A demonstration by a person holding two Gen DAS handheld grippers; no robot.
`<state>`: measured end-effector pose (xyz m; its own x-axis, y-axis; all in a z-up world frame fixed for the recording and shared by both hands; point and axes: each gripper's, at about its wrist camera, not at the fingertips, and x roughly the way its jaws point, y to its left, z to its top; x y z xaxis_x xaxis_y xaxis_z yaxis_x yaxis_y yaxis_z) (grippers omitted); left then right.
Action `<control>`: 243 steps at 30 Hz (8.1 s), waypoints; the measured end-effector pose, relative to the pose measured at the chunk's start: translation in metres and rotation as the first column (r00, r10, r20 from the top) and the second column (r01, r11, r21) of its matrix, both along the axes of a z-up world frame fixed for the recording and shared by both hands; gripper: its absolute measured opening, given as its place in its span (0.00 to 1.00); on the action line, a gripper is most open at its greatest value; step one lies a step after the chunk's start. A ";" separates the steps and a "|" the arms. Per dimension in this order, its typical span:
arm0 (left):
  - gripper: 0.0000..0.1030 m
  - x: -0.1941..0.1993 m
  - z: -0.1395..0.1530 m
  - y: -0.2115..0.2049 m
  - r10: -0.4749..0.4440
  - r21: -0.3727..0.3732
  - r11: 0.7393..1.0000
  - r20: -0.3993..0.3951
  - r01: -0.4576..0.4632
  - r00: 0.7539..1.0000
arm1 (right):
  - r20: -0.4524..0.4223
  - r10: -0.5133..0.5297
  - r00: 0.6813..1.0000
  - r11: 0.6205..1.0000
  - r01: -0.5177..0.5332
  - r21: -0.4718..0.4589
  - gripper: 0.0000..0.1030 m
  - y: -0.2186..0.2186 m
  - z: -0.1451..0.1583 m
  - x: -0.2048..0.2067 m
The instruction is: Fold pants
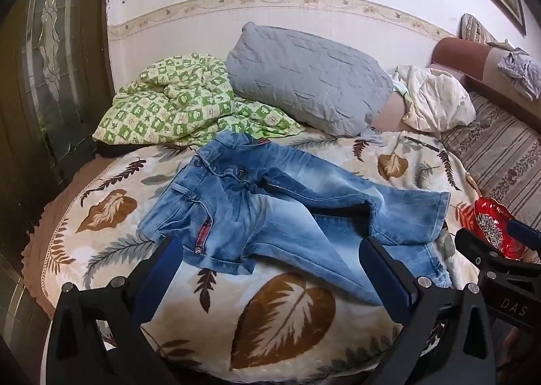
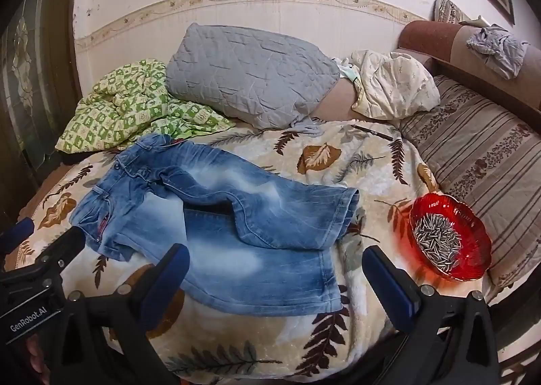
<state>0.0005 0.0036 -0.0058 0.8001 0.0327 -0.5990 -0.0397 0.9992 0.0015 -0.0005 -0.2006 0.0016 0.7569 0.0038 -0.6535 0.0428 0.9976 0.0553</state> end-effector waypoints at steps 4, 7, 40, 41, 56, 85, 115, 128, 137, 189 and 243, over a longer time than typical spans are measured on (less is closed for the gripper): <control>1.00 0.002 -0.003 0.000 0.001 0.003 1.000 -0.003 -0.001 1.000 | 0.001 -0.004 1.000 1.000 0.004 0.004 1.00 -0.001 0.000 0.000; 1.00 0.001 0.000 0.000 -0.002 0.001 1.000 -0.001 0.002 1.000 | 0.002 -0.008 1.000 1.000 0.008 0.003 1.00 0.000 0.000 0.000; 1.00 0.002 -0.003 -0.002 -0.018 0.013 1.000 -0.012 0.018 1.000 | 0.010 -0.020 1.000 1.000 0.020 -0.005 1.00 -0.002 0.002 0.001; 1.00 0.002 -0.003 -0.002 -0.017 0.013 1.000 -0.012 0.017 1.000 | 0.010 -0.021 1.000 1.000 0.021 -0.004 1.00 -0.002 0.002 0.001; 1.00 0.003 -0.003 -0.001 -0.014 0.017 1.000 -0.023 0.015 1.000 | -0.019 0.006 1.000 0.999 -0.005 0.050 1.00 -0.003 -0.005 0.004; 1.00 0.184 -0.088 -0.087 -0.313 -0.456 0.884 -0.414 0.102 0.855 | -0.192 0.090 0.977 0.934 -0.016 0.357 0.68 -0.145 -0.076 0.130; 0.05 0.325 -0.124 -0.132 -0.304 -0.724 0.686 -0.383 -0.078 0.872 | -0.338 0.058 0.939 0.993 -0.018 0.120 0.04 -0.177 -0.062 0.370; 1.00 0.250 -0.052 -0.082 -0.499 -0.714 0.683 -0.299 0.156 0.813 | -0.187 0.136 0.973 0.970 -0.093 0.223 0.93 -0.200 -0.019 0.200; 1.00 0.113 -0.067 -0.009 -0.481 -0.616 0.763 -0.343 0.193 0.806 | -0.294 0.324 0.899 0.898 -0.195 0.393 0.91 -0.133 -0.082 0.126; 0.43 0.134 -0.173 -0.086 -0.481 -0.787 0.616 -0.342 0.035 0.807 | -0.383 0.102 0.918 0.984 -0.036 0.176 0.04 -0.188 -0.097 0.158; 0.23 0.133 -0.151 0.213 0.215 -0.452 0.859 -0.109 -0.241 0.971 | -0.593 0.335 0.732 0.717 -0.606 -0.343 0.15 0.376 -0.114 0.466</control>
<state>0.1338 0.2163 -0.1563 0.7706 -0.0786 -0.6325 -0.2790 0.8506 -0.4456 0.4658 0.1750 -0.1126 0.3493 -0.1424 -0.9261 -0.5564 0.7638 -0.3273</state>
